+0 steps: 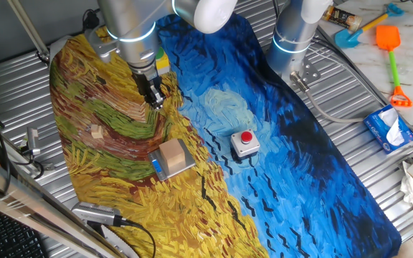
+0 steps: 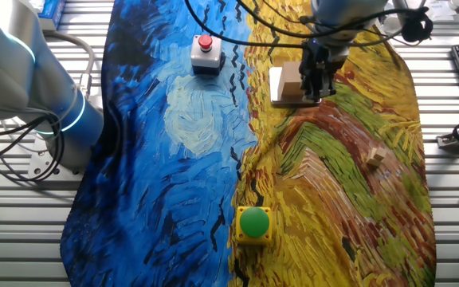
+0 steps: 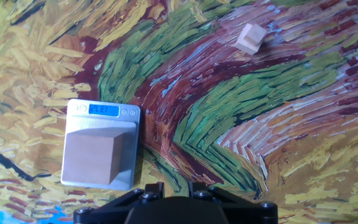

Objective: Remove the object from the scale

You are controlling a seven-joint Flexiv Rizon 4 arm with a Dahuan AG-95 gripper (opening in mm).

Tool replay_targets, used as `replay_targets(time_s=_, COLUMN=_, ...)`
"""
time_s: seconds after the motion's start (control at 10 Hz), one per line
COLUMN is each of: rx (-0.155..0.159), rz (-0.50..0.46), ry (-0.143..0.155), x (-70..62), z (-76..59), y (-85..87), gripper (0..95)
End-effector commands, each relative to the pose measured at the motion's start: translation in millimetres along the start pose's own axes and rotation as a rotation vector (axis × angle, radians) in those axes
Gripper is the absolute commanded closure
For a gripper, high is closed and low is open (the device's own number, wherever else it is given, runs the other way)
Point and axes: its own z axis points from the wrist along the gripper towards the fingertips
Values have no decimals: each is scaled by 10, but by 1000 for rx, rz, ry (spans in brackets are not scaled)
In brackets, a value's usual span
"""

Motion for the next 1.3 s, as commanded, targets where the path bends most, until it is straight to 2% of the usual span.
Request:
replay_targets(time_s=0.1, rx=-9, rz=-18, ry=4, x=-10, z=4, y=2, gripper=760)
replay_targets(time_s=1.3, rx=-12, rz=-19, ry=4, x=-10, z=4, y=2, gripper=760)
